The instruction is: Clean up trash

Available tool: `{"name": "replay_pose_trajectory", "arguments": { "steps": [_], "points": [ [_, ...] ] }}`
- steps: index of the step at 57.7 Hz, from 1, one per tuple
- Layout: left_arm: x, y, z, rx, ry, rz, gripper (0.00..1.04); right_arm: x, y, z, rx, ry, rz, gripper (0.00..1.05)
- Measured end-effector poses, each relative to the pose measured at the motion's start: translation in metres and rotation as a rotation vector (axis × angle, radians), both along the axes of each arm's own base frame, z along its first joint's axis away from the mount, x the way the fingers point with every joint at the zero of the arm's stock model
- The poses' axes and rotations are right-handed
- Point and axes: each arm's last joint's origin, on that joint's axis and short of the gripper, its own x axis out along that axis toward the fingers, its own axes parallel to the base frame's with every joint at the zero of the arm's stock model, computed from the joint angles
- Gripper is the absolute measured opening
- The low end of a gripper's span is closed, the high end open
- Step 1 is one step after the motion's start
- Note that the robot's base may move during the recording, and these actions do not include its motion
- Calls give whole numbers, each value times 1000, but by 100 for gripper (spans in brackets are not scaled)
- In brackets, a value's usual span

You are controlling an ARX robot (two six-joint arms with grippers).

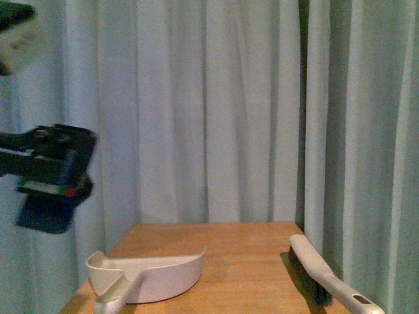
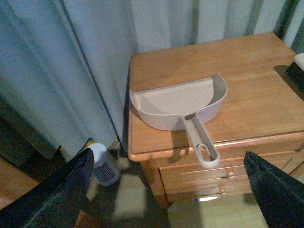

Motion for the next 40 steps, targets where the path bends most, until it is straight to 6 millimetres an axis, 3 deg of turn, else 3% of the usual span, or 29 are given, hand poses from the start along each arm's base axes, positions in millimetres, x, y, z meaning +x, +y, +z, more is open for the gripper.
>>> {"name": "replay_pose_trajectory", "arguments": {
  "steps": [5, 13, 29, 40],
  "points": [
    [28, -28, -4, 11, 81, 17, 97, 0, 0, 0, 0, 0, 0, 97],
    [55, -47, -26, 27, 165, 58, 97, 0, 0, 0, 0, 0, 0, 97],
    [84, -63, -66, 103, 300, 128, 97, 0, 0, 0, 0, 0, 0, 97],
    [100, -73, -77, 91, 327, 146, 97, 0, 0, 0, 0, 0, 0, 97]
  ]
}}
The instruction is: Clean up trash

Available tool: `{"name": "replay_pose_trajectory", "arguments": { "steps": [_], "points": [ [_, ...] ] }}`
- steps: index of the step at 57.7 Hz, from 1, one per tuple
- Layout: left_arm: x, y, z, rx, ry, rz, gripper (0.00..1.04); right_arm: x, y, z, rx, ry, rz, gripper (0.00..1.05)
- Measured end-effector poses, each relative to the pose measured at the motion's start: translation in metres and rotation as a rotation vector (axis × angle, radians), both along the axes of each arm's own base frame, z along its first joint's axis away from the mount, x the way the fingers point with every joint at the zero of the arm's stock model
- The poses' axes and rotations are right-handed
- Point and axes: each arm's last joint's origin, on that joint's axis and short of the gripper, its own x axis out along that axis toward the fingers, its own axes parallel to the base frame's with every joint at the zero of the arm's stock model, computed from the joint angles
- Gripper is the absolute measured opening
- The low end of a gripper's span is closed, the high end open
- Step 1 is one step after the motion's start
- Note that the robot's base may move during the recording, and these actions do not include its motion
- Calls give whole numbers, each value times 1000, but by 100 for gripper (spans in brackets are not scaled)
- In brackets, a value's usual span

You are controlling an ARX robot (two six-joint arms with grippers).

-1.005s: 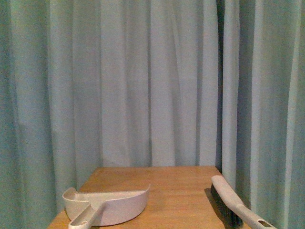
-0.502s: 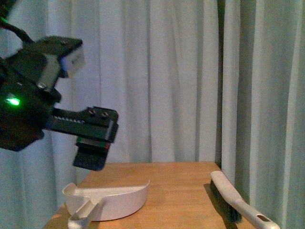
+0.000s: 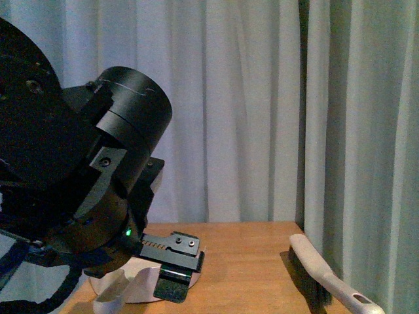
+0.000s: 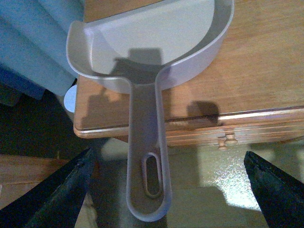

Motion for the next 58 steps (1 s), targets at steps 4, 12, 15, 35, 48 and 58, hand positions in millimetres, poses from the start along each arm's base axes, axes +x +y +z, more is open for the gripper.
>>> {"name": "replay_pose_trajectory", "arguments": {
  "steps": [4, 12, 15, 35, 48, 58],
  "points": [
    [4, -2, -5, -2, 9, 6, 97, 0, 0, 0, 0, 0, 0, 97],
    [12, -6, -23, 13, 47, 12, 97, 0, 0, 0, 0, 0, 0, 97],
    [15, -6, -28, 18, 57, 16, 97, 0, 0, 0, 0, 0, 0, 97],
    [36, 5, -46, 29, 61, 37, 97, 0, 0, 0, 0, 0, 0, 97],
    [45, 13, -55, 50, 71, 30, 97, 0, 0, 0, 0, 0, 0, 97],
    [49, 16, -54, 55, 66, 25, 97, 0, 0, 0, 0, 0, 0, 97]
  ]
}}
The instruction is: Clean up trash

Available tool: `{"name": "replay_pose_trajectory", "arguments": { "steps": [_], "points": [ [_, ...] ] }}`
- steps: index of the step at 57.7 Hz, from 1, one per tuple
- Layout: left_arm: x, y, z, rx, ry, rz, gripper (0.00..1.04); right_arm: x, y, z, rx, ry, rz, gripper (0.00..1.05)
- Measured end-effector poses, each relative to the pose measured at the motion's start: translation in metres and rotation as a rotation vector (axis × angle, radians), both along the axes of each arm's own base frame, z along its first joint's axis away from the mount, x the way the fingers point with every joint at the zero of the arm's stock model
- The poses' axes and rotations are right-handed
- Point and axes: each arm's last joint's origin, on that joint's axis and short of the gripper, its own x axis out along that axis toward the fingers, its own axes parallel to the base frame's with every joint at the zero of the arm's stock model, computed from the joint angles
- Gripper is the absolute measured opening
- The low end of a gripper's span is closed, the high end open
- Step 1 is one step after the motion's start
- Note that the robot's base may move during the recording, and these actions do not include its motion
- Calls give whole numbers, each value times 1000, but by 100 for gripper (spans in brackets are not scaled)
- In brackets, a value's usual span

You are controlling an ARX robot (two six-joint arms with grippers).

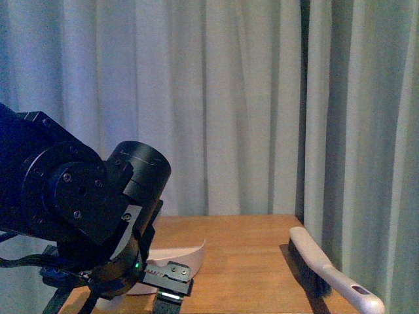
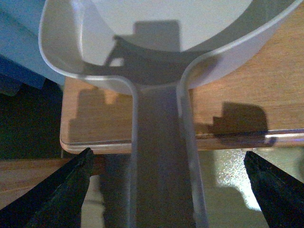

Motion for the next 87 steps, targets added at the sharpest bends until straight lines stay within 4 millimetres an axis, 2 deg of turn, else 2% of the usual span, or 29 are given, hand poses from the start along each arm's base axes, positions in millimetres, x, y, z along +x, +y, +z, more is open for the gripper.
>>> {"name": "replay_pose_trajectory", "arguments": {
  "steps": [3, 7, 17, 24, 34, 42, 48, 58, 64, 68, 75, 87],
  "points": [
    [0, 0, 0, 1, 3, -10, 96, 0, 0, 0, 0, 0, 0, 97],
    [1, -1, 0, 0, 2, -12, 86, 0, 0, 0, 0, 0, 0, 97],
    [1, 0, 0, 1, 9, -16, 58, 0, 0, 0, 0, 0, 0, 97],
    [1, 1, 0, 4, 13, -12, 30, 0, 0, 0, 0, 0, 0, 97],
    [0, 3, 6, -23, -21, -23, 29, 0, 0, 0, 0, 0, 0, 97],
    [-10, 5, 24, -51, -138, -59, 28, 0, 0, 0, 0, 0, 0, 97],
    [-27, 7, 46, -70, -284, -107, 28, 0, 0, 0, 0, 0, 0, 97],
    [-69, 21, 79, -101, -544, -232, 28, 0, 0, 0, 0, 0, 0, 97],
    [-115, 51, 95, -68, -753, -297, 28, 0, 0, 0, 0, 0, 0, 97],
    [-139, 74, 96, -40, -811, -283, 28, 0, 0, 0, 0, 0, 0, 97],
    [-167, 102, 94, -23, -852, -244, 28, 0, 0, 0, 0, 0, 0, 97],
    [-214, 128, 94, -42, -899, -218, 28, 0, 0, 0, 0, 0, 0, 97]
  ]
}}
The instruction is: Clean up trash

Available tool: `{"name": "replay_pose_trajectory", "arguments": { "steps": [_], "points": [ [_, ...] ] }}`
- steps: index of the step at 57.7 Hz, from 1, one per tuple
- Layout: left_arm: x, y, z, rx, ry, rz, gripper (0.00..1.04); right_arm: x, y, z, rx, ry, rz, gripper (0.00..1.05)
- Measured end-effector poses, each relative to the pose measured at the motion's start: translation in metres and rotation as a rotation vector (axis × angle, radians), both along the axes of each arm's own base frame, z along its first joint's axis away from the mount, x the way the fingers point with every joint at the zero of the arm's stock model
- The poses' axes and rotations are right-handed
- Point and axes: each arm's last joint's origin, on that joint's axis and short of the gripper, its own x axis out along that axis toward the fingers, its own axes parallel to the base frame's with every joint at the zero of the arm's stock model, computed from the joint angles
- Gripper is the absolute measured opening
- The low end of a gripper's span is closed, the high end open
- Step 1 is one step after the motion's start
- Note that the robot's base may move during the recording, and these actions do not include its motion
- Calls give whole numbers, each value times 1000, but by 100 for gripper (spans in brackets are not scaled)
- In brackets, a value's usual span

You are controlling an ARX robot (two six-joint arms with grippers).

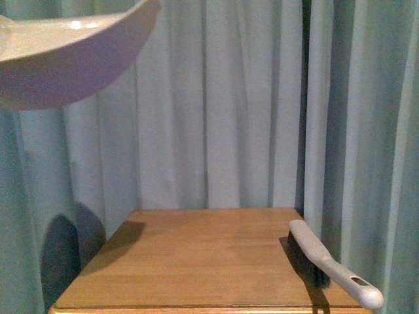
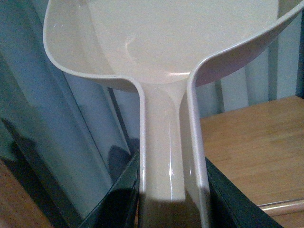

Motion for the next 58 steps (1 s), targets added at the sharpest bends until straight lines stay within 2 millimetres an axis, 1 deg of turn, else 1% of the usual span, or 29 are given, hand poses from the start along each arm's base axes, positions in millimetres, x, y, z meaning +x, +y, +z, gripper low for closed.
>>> {"name": "replay_pose_trajectory", "arguments": {
  "steps": [6, 13, 19, 26, 31, 33, 35, 36, 37, 39, 41, 45, 49, 50, 51, 53, 56, 58],
  "points": [
    [-21, 8, -1, -7, -21, -11, 28, 0, 0, 0, 0, 0, 0, 97],
    [-42, 18, 1, -34, -46, -6, 28, 0, 0, 0, 0, 0, 0, 97],
    [-60, 28, -2, -70, -49, -6, 28, 0, 0, 0, 0, 0, 0, 97],
    [-73, 36, -9, -111, -35, -3, 28, 0, 0, 0, 0, 0, 0, 97],
    [-75, 38, -10, -128, -40, 18, 28, 0, 0, 0, 0, 0, 0, 97],
    [-76, 38, -10, -133, -41, 21, 28, 1, 0, 0, -14, 2, -32, 97],
    [-75, 38, -10, -138, -39, 18, 28, 3, 1, 2, -51, 10, -169, 97],
    [-75, 38, -10, -138, -39, 18, 28, 4, 2, 2, -56, 17, -176, 97],
    [-75, 38, -10, -138, -38, 16, 28, 5, 3, 2, -69, 41, -256, 97],
    [-75, 38, -10, -140, -38, 16, 28, 8, 4, 3, -91, 85, -328, 97],
    [-76, 38, -10, -139, -38, 11, 28, 12, 7, 4, -117, 142, -395, 97],
    [-76, 38, -10, -140, -37, 8, 28, 24, 11, 11, -130, 199, -406, 97],
    [-76, 38, -10, -141, -38, 10, 28, 49, 19, 34, -93, 251, -325, 97],
    [-76, 38, -10, -141, -38, 10, 28, 51, 19, 35, -91, 253, -321, 97],
    [-76, 38, -10, -141, -38, 10, 28, 59, 22, 42, -79, 266, -301, 97],
    [-76, 38, -10, -141, -38, 10, 28, 69, 24, 49, -68, 280, -283, 97],
    [-76, 38, -10, -141, -38, 10, 28, 91, 32, 62, -33, 334, -238, 97],
    [-76, 38, -10, -141, -38, 10, 28, 103, 36, 67, -14, 368, -211, 97]
  ]
}}
